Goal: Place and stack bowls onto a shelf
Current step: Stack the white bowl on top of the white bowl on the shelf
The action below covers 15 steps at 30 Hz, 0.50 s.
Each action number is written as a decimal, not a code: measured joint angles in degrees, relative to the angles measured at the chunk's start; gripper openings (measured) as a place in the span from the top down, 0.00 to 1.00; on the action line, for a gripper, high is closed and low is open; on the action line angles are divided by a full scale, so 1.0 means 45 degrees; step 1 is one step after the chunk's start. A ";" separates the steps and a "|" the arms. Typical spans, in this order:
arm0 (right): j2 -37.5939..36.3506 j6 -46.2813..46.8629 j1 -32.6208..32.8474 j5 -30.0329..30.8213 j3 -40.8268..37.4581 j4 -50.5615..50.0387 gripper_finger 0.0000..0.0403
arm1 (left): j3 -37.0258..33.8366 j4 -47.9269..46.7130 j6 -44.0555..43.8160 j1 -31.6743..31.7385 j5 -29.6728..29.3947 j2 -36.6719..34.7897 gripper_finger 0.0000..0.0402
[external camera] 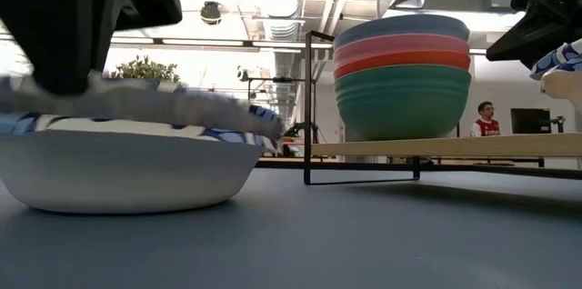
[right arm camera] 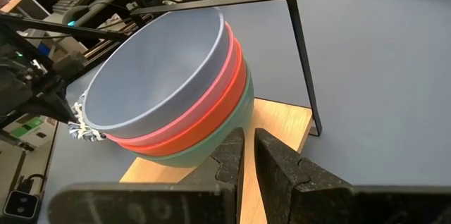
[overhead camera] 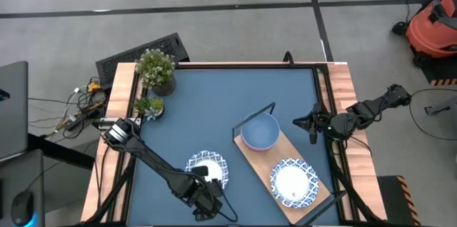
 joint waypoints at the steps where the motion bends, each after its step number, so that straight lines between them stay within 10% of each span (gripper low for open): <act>1: 0.0000 0.0000 0.0000 0.0000 0.0000 0.0000 0.84 | 0.0150 -0.0078 -0.0131 0.0000 -0.0002 0.0000 1.00; 15: 0.0000 -0.0034 0.0000 0.0010 0.0000 0.0000 0.84 | 0.3327 -0.3358 -0.1054 -0.0068 -0.1393 -0.0010 1.00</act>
